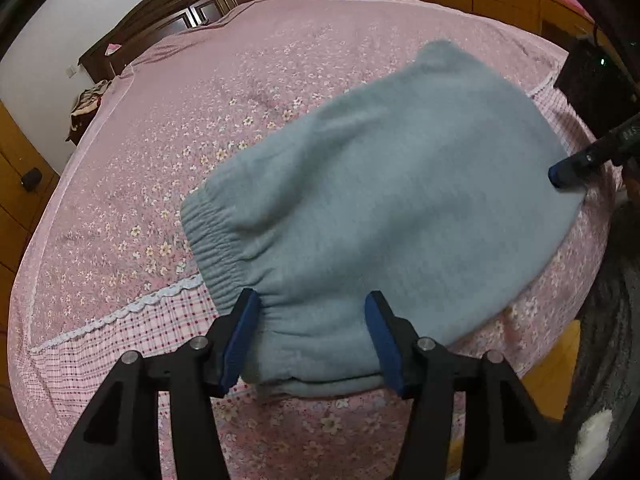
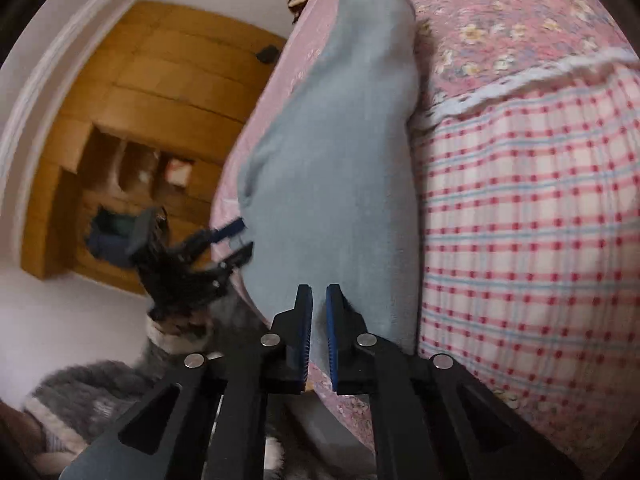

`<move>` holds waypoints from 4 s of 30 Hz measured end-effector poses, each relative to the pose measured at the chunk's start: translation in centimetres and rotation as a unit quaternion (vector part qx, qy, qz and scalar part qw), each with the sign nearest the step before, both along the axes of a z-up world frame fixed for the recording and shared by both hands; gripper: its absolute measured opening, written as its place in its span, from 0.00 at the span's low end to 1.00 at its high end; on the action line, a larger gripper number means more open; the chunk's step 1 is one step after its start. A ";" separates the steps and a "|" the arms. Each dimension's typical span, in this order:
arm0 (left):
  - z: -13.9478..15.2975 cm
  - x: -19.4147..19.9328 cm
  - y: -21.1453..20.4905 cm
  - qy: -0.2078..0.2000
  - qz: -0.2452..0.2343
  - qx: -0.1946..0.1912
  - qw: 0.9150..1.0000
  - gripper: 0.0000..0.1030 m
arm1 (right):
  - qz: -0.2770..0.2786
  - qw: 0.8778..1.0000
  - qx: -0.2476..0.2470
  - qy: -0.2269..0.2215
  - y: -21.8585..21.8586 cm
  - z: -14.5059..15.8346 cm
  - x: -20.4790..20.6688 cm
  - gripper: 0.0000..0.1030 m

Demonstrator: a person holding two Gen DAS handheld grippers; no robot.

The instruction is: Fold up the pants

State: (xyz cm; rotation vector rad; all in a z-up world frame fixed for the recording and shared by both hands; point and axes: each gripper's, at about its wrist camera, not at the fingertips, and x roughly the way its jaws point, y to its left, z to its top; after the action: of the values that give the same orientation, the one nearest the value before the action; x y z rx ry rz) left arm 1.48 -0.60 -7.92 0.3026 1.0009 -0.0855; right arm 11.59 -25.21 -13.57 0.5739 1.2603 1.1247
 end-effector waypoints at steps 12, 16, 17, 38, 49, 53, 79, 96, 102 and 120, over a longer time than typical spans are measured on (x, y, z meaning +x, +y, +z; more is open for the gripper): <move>2.0 -3.0 4.4 -0.005 0.042 -0.091 0.995 0.59 | -0.019 0.996 0.077 -0.028 -6.3 -0.4 -0.7 0.43; 2.9 -3.0 6.4 0.012 0.079 -0.137 0.987 0.59 | -0.059 0.986 0.151 -0.036 -9.7 0.6 -0.2 0.72; 3.0 -2.9 6.8 0.014 0.088 -0.144 0.986 0.59 | -0.074 0.985 0.151 -0.034 -10.3 0.5 0.1 0.72; 2.8 -5.2 8.3 0.010 0.129 -0.181 0.975 0.59 | 0.033 0.999 -0.042 0.010 -5.5 0.0 6.7 0.54; 1.5 -4.9 7.2 0.026 0.134 -0.170 0.976 0.59 | 0.023 0.999 -0.011 0.019 -6.9 -1.4 7.6 0.14; 0.9 -4.6 6.8 0.029 0.142 -0.172 0.974 0.59 | 0.013 1.000 -0.027 0.009 -5.4 -0.1 7.3 0.13; 1.9 -3.9 10.7 -0.019 0.150 -0.216 0.965 0.59 | -0.052 0.967 -0.238 -0.074 2.8 12.4 2.2 0.11; -0.9 -3.5 17.1 -0.057 0.188 -0.307 0.931 0.62 | 0.019 0.795 -0.582 -0.173 21.6 18.5 0.1 0.11; -0.6 -5.0 18.9 -0.079 0.210 -0.285 0.932 0.62 | 0.097 0.720 -0.649 -0.224 31.9 16.6 -2.4 0.11; -1.2 -8.9 25.9 -0.081 0.246 -0.342 0.903 0.62 | 0.153 0.721 -0.649 -0.191 40.4 9.7 -3.2 0.21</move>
State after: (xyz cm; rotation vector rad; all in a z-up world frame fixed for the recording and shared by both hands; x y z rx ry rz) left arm -7.38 25.34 -9.14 -0.5832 0.7976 0.0513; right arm 8.36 15.18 -3.89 -0.9213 1.4398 0.3203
